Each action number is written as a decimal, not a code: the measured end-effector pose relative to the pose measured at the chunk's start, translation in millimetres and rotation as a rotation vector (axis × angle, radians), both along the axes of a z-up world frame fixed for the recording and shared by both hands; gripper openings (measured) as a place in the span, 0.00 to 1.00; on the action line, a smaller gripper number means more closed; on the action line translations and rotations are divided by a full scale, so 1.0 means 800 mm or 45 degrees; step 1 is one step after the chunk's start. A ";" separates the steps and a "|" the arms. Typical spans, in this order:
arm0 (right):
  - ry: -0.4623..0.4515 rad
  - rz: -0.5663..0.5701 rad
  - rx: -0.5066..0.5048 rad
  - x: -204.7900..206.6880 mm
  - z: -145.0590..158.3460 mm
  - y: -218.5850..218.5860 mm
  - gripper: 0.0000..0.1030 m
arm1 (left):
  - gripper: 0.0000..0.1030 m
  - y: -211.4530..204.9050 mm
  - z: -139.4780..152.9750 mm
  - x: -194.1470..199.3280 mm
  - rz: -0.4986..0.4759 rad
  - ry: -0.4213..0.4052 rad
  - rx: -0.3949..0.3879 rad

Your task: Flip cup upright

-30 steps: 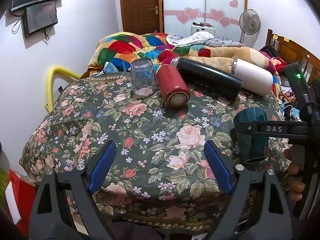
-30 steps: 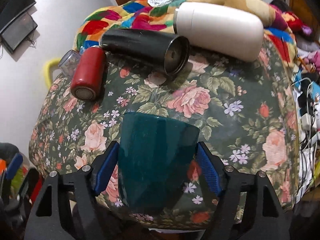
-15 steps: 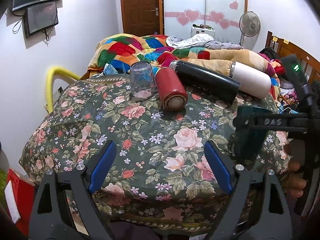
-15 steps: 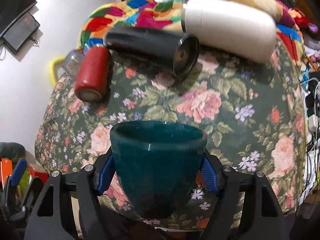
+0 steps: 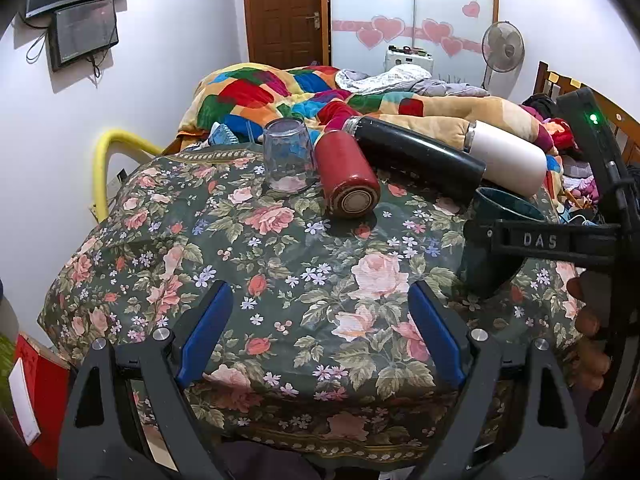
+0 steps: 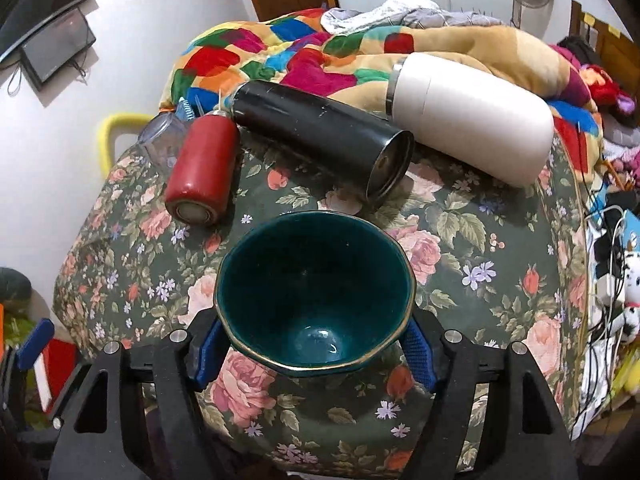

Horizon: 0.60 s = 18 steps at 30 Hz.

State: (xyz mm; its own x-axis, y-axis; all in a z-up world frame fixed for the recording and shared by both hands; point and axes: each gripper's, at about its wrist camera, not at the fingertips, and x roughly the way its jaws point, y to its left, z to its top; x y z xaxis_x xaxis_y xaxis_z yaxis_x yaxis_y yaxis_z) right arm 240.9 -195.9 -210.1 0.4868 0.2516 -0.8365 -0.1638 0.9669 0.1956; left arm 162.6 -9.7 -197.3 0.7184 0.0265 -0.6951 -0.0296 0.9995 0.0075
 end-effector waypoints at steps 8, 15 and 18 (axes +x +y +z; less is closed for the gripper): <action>-0.040 0.045 -0.091 -0.017 0.000 0.013 0.69 | 0.86 0.005 0.000 0.000 0.010 0.005 -0.023; 0.006 0.088 -0.102 -0.026 -0.002 0.015 0.71 | 0.86 0.001 0.013 -0.010 0.001 -0.021 -0.026; 0.020 0.126 -0.130 -0.033 -0.001 0.019 0.71 | 0.87 -0.002 0.022 -0.016 -0.003 -0.045 -0.024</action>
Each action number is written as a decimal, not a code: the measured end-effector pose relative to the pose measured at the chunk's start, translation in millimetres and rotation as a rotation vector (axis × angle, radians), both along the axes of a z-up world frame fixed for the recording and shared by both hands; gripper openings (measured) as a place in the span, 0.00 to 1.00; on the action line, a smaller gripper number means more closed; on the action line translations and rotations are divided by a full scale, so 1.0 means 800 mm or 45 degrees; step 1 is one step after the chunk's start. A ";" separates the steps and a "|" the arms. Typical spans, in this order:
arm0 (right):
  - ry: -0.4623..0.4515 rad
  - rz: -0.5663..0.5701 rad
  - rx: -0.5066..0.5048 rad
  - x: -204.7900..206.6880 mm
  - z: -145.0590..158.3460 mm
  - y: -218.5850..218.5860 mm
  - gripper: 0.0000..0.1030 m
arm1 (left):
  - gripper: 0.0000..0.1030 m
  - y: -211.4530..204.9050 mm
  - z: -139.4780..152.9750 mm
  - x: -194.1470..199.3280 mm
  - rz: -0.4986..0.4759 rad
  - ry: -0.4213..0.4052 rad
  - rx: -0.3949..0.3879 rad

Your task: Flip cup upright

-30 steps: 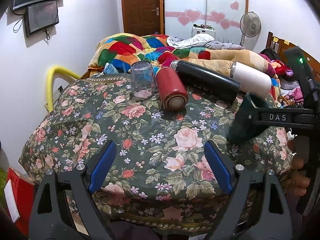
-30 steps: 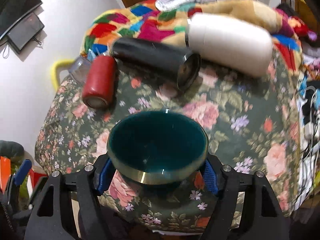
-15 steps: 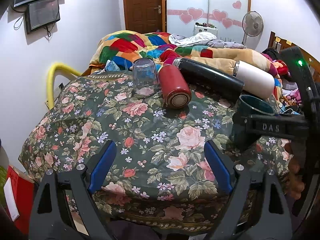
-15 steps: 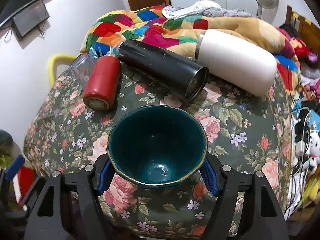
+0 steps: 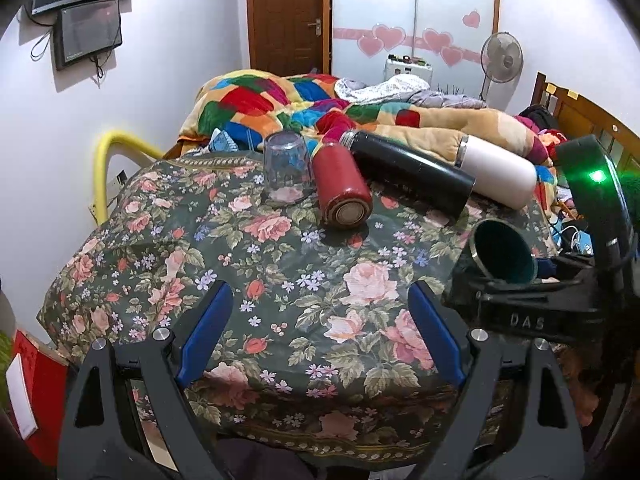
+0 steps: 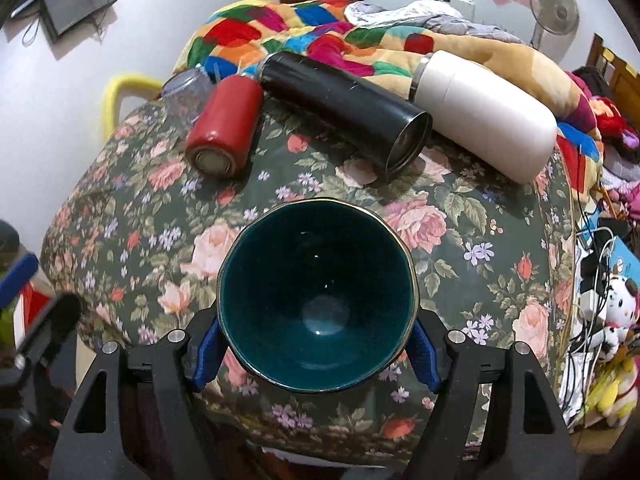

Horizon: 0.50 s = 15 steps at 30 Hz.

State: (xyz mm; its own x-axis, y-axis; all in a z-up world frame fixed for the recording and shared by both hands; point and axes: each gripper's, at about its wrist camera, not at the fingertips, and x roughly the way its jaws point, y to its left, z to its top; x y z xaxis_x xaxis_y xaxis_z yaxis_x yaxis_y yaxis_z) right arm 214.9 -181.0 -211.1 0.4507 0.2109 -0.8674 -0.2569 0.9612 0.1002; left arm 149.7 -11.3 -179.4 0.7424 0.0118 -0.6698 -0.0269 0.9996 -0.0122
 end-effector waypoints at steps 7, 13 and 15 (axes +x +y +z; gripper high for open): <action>-0.032 0.006 0.058 -0.018 0.022 -0.010 0.74 | 0.87 -0.007 0.024 -0.021 -0.009 -0.047 -0.010; -0.206 -0.023 0.105 -0.058 0.082 -0.031 0.74 | 0.87 -0.018 0.067 -0.048 -0.036 -0.158 -0.011; -0.297 -0.029 0.113 -0.076 0.107 -0.038 0.74 | 0.87 -0.023 0.090 -0.061 -0.048 -0.221 -0.021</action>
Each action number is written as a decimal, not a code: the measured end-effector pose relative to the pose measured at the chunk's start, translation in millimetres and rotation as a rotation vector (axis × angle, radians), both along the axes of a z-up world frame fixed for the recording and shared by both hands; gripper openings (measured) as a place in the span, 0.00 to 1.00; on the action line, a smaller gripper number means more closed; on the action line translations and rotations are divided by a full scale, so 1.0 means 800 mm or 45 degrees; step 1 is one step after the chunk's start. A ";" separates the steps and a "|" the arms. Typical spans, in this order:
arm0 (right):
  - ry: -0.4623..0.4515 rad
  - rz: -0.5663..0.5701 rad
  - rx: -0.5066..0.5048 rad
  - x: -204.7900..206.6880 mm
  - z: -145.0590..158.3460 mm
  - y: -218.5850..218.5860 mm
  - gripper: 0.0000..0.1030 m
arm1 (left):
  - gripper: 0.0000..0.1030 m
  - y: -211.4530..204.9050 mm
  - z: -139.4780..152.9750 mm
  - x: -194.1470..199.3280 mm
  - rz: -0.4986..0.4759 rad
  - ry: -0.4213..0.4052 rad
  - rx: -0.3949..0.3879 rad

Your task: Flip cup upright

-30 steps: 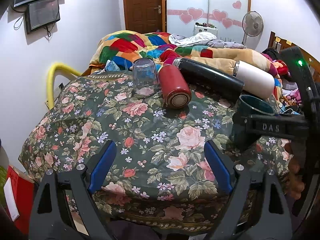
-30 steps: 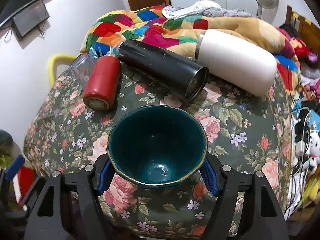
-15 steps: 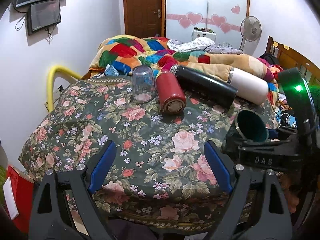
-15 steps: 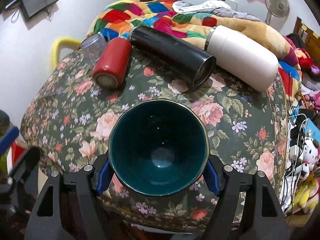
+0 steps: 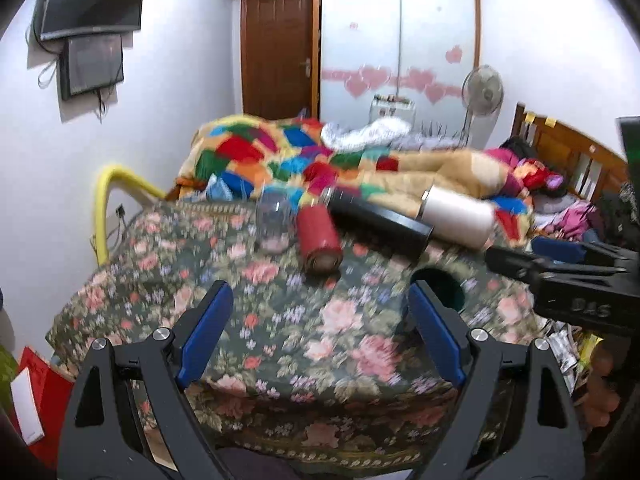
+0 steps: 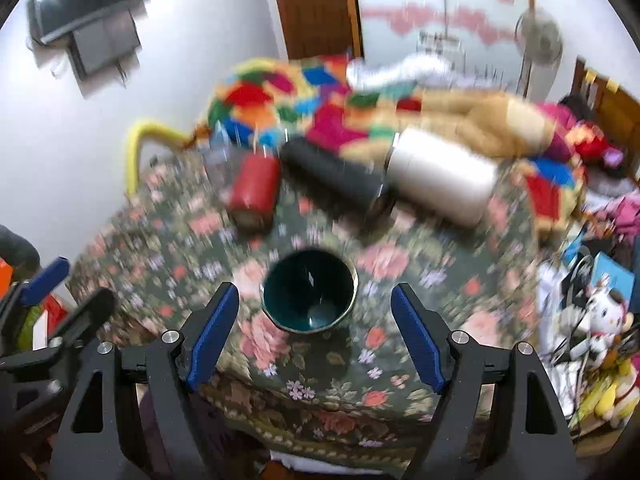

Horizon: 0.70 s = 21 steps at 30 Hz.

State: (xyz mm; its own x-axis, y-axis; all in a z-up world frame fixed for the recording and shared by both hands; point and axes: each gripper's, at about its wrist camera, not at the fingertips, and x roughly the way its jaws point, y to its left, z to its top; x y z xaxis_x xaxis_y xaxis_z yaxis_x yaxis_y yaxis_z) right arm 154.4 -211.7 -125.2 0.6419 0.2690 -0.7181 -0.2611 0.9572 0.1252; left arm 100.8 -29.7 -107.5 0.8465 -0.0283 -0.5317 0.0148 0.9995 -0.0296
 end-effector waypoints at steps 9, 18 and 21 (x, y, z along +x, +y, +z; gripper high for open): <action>-0.540 -0.085 0.063 -0.118 0.133 -0.037 0.78 | 0.91 -0.020 0.100 -0.074 -0.070 -0.318 -0.060; -0.846 -0.183 0.125 -0.199 0.175 -0.051 0.91 | 0.93 -0.030 0.143 -0.137 -0.088 -0.513 -0.097; -0.888 -0.206 0.119 -0.205 0.175 -0.052 0.99 | 0.98 -0.028 0.147 -0.146 -0.061 -0.548 -0.084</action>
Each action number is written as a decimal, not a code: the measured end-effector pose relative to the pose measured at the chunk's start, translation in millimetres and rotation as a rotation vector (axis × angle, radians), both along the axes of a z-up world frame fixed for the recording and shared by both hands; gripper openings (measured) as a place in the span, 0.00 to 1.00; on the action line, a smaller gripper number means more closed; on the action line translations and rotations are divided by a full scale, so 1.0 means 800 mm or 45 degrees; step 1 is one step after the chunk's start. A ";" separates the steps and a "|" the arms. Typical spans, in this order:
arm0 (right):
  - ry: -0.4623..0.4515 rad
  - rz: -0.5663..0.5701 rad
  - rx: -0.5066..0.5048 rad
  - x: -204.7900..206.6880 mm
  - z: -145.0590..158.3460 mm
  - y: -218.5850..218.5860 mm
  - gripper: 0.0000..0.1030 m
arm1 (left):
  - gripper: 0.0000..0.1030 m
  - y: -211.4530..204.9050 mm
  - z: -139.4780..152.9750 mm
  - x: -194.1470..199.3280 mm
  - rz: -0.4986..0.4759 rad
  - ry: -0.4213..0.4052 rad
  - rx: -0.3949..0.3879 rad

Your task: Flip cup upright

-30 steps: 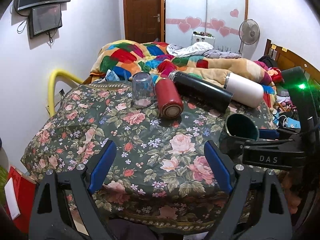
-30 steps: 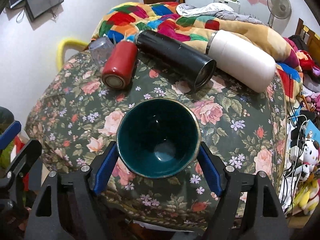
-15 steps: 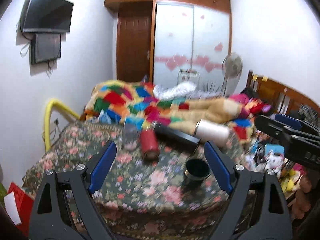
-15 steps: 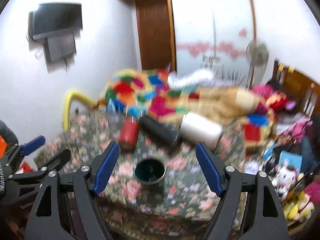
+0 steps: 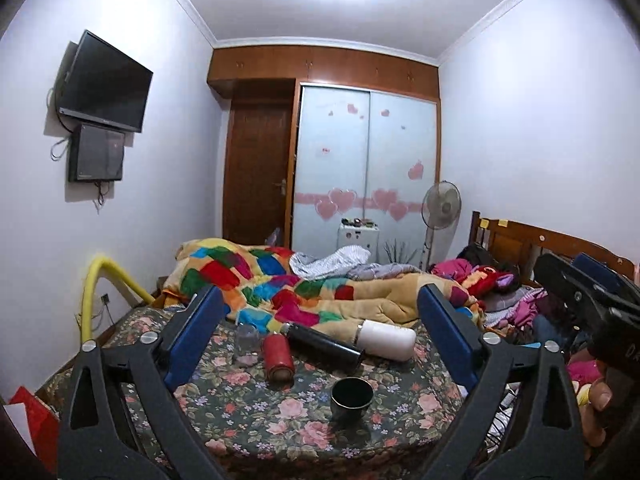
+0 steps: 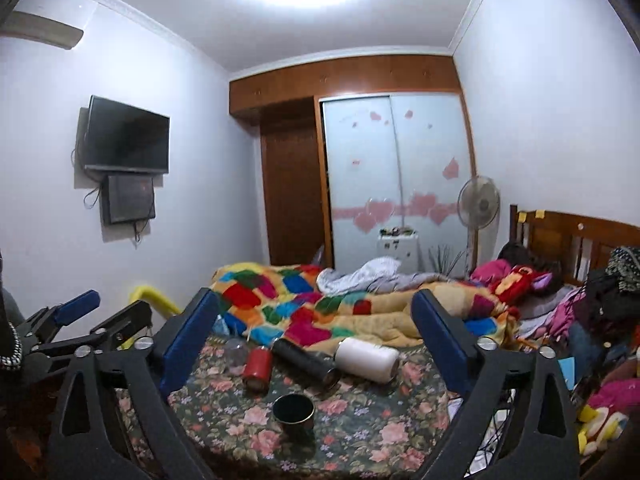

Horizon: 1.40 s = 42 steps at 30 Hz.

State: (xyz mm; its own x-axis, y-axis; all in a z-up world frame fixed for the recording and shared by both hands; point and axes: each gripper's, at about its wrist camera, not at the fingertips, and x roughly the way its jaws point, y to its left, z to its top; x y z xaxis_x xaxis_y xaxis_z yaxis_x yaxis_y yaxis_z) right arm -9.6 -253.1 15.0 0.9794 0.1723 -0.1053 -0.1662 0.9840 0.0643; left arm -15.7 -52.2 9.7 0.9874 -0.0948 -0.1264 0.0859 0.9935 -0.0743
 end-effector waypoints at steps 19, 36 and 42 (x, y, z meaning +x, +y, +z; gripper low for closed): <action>0.058 0.009 -0.005 -0.007 -0.017 -0.005 1.00 | 1.00 -0.004 -0.006 -0.005 0.014 0.009 0.029; 0.068 0.011 -0.016 -0.010 -0.020 -0.005 1.00 | 1.00 -0.009 -0.006 -0.002 0.006 0.023 0.034; 0.076 0.014 -0.018 -0.007 -0.021 -0.006 1.00 | 1.00 -0.011 -0.006 0.000 0.004 0.023 0.035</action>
